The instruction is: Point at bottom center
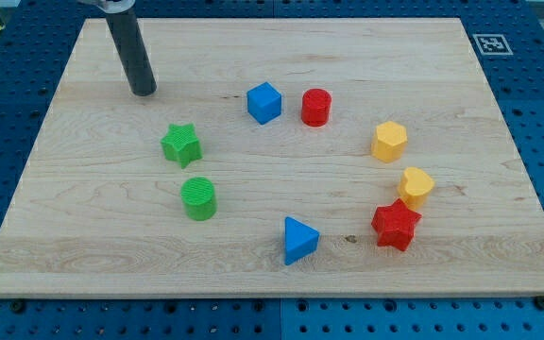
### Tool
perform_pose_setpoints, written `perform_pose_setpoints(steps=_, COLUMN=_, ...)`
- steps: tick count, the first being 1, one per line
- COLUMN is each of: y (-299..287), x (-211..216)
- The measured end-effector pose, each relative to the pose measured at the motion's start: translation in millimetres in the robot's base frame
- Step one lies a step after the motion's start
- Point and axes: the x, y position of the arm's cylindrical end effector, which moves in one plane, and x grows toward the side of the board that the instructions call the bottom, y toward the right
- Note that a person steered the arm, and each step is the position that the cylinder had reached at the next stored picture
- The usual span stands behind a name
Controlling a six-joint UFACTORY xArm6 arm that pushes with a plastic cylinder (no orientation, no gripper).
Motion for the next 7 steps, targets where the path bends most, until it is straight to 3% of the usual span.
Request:
perform_pose_setpoints(steps=2, y=12.3, x=0.0)
perform_pose_setpoints(steps=3, y=52.5, x=8.7)
perform_pose_setpoints(steps=4, y=65.0, x=42.0)
perform_pose_setpoints(steps=7, y=72.3, x=56.3)
